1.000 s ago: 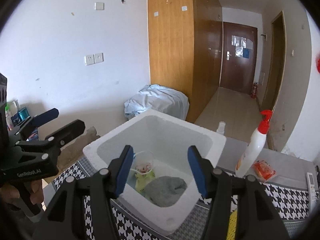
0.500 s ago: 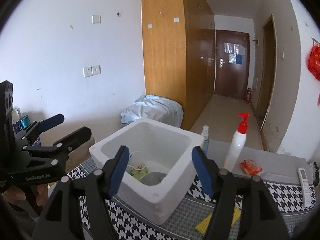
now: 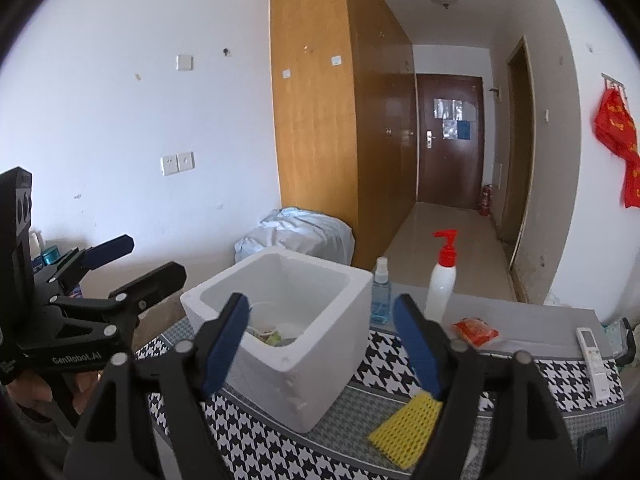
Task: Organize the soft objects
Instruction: 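Withdraw the open right gripper from the foam box, then move both grippers toward the yellow mesh sleeve and white foam stick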
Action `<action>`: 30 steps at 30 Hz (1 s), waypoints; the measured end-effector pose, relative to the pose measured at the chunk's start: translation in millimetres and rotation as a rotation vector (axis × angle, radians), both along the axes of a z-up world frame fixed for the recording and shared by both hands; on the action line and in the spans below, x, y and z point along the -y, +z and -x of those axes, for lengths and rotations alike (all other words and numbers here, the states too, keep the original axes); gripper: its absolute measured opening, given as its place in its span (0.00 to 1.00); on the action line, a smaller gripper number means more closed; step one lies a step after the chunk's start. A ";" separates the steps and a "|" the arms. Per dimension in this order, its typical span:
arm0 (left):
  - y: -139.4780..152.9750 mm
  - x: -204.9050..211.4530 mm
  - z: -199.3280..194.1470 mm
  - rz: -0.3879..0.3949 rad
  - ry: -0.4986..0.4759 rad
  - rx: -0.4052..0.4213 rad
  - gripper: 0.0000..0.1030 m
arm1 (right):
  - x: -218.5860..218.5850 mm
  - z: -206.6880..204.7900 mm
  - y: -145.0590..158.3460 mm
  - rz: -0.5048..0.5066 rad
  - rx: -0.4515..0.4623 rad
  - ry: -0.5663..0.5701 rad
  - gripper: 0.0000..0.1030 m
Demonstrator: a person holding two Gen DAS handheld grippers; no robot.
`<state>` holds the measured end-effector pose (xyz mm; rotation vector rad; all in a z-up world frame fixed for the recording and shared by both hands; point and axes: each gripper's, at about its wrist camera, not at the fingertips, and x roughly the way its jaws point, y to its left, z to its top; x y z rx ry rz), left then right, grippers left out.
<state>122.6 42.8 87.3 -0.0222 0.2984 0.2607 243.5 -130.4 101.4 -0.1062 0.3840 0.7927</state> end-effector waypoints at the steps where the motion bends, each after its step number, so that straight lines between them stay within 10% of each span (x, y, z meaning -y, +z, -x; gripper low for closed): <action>1: 0.8 1.8 0.5 0.000 -0.010 0.004 0.99 | 4.3 1.5 0.5 -0.011 0.003 -0.002 0.89; 30: -0.8 54.7 2.0 -0.006 -0.143 0.015 0.99 | 69.4 26.6 -0.7 -0.040 0.063 -0.129 0.96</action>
